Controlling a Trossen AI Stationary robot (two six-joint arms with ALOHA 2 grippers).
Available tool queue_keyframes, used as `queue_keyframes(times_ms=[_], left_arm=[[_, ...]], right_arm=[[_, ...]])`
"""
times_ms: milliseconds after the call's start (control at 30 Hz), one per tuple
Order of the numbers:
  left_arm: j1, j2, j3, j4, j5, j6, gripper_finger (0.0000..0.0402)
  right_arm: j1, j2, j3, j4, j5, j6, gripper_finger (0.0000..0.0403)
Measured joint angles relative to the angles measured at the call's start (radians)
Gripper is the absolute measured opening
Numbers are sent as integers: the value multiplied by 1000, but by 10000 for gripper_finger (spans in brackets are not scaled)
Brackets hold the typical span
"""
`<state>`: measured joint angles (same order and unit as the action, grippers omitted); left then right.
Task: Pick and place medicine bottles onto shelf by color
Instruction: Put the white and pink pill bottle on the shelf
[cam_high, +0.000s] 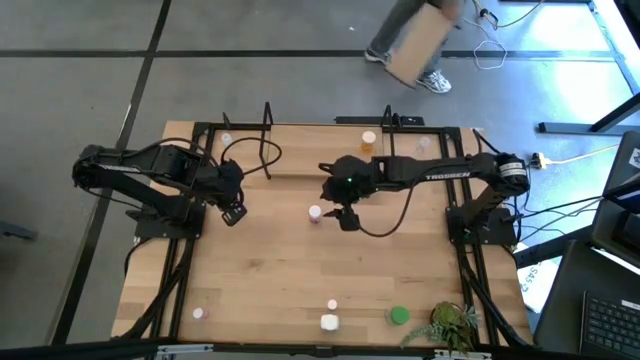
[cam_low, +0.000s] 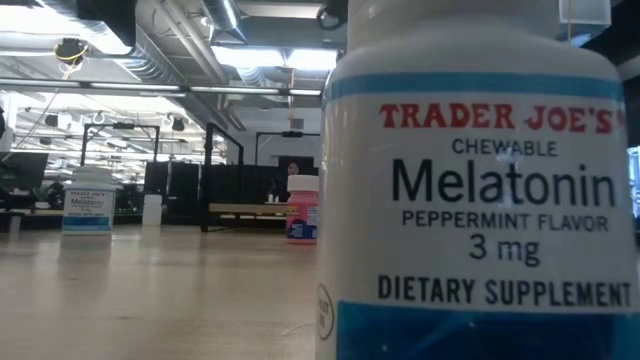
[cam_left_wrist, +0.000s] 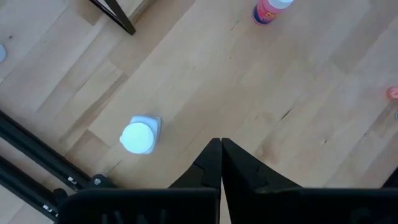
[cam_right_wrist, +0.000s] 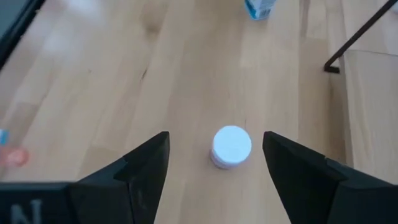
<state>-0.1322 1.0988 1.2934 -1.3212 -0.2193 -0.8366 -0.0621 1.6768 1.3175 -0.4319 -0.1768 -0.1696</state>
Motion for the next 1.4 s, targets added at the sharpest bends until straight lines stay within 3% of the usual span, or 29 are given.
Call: queue_keyframes(times_ms=[433, 1400], left_arm=[[0, 0, 0, -1, -1, 0, 0], [0, 0, 0, -2, -1, 0, 0]], right_arm=[[-44, 39, -179, 284, -33, 7, 262], [-60, 201, -168, 340, -53, -22, 262]])
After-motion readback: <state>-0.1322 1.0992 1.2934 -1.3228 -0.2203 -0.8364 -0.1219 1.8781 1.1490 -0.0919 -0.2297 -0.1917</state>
